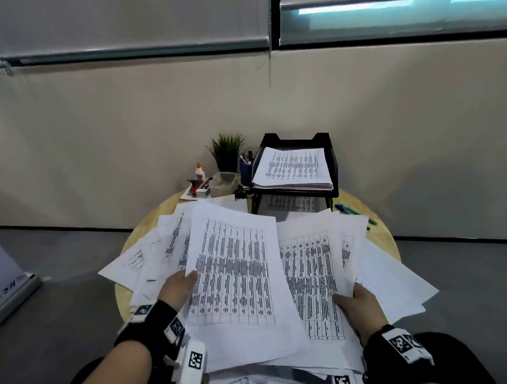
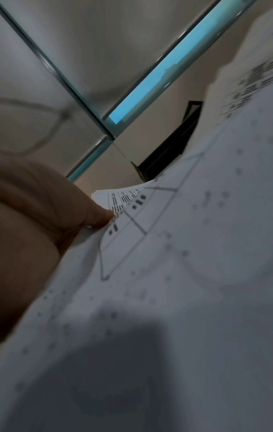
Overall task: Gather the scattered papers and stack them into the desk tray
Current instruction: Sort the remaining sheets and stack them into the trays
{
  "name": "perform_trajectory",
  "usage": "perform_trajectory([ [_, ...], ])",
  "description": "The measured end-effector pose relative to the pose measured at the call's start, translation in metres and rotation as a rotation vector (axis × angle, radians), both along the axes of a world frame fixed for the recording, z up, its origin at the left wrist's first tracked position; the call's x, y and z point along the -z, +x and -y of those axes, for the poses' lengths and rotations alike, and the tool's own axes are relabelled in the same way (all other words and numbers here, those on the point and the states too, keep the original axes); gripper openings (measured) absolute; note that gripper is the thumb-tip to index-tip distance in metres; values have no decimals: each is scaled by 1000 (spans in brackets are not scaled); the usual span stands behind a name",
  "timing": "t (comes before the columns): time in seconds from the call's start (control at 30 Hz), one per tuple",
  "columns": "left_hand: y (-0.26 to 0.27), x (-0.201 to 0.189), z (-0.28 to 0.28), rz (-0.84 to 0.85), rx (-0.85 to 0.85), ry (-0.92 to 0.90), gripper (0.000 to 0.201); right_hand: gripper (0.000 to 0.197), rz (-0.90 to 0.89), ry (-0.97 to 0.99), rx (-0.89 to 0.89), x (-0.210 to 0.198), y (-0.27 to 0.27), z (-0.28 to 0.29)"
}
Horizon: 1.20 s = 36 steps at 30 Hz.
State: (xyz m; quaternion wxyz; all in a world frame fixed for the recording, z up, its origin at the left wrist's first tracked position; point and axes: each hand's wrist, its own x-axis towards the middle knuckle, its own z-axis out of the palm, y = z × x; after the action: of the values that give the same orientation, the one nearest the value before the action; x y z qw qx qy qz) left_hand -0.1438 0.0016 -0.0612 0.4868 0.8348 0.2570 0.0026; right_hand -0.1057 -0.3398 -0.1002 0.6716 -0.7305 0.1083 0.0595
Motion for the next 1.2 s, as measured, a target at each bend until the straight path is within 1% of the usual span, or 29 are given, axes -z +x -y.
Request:
perform_trajectory([
  [0.07, 1, 6, 9, -12, 19, 12, 41, 27, 7, 56, -26, -5, -2, -1],
  [0.13, 1, 8, 20, -20, 39, -6, 40, 27, -29, 86, -54, 0, 1, -4],
  [0.2, -1, 12, 30, -32, 43, -48, 42, 23, -85, 36, -82, 9, 5, -8],
  [0.3, -1, 23, 35, -101, 64, -59, 48, 38, -141, -87, -151, 18, 9, -14],
  [0.33, 0, 26, 38, -109, 71, -62, 45, 37, -131, -107, -152, 21, 11, -15],
  [0.37, 1, 27, 41, -110, 89, -73, 35, 33, -124, -111, -155, 19, 11, -17],
  [0.4, 1, 28, 47, -108, 111, -87, 26, 32, -118, -84, -181, 17, 9, -18],
  [0.43, 1, 27, 53, -107, 135, -109, 23, 38, -127, -27, -224, 15, 8, -20],
  [0.47, 1, 29, 58, -93, 156, -120, 28, 46, -151, 41, -262, 14, 6, -21],
  [0.5, 0, 30, 62, -73, 172, -115, 34, 49, -178, 81, -299, 13, 4, -21],
  [0.53, -1, 31, 65, -62, 198, -77, 36, 48, -199, 90, -314, 14, 4, -22],
  [0.6, -2, 33, 64, -53, 230, 22, 31, 39, -208, 7, -311, 13, 5, -21],
  [0.63, 0, 35, 61, -31, 228, 83, 26, 36, -196, -48, -305, 12, 6, -19],
  [0.67, 2, 38, 57, -9, 196, 148, 24, 34, -176, -90, -291, 12, 8, -17],
  [0.7, 4, 38, 54, 8, 151, 199, 18, 29, -146, -135, -279, 9, 9, -13],
  [0.73, 5, 38, 51, 29, 91, 237, 20, 20, -110, -168, -263, 7, 12, -7],
  [0.77, 7, 38, 48, 57, 55, 260, 27, 15, -85, -183, -244, 5, 14, -1],
  [0.83, 14, 38, 43, 116, 35, 230, 49, 20, -82, -154, -191, 5, 23, 12],
  [0.87, 19, 38, 41, 110, 57, 222, 63, 23, -77, -144, -162, 7, 26, 18],
  [0.9, 23, 39, 38, 77, 111, 256, 76, 23, -70, -138, -150, 8, 28, 22],
  [0.97, 32, 41, 34, -61, 219, 364, 96, 22, -62, -159, -160, 6, 27, 24],
  [1.03, 39, 40, 31, -235, 284, 470, 104, 18, -50, -192, -179, 3, 25, 24],
  [1.1, 44, 38, 30, -362, 323, 514, 105, 16, -54, -213, -184, 0, 23, 23],
  [1.2, 50, 35, 32, -440, 372, 564, 101, 17, -66, -205, -187, 1, 24, 23],
])
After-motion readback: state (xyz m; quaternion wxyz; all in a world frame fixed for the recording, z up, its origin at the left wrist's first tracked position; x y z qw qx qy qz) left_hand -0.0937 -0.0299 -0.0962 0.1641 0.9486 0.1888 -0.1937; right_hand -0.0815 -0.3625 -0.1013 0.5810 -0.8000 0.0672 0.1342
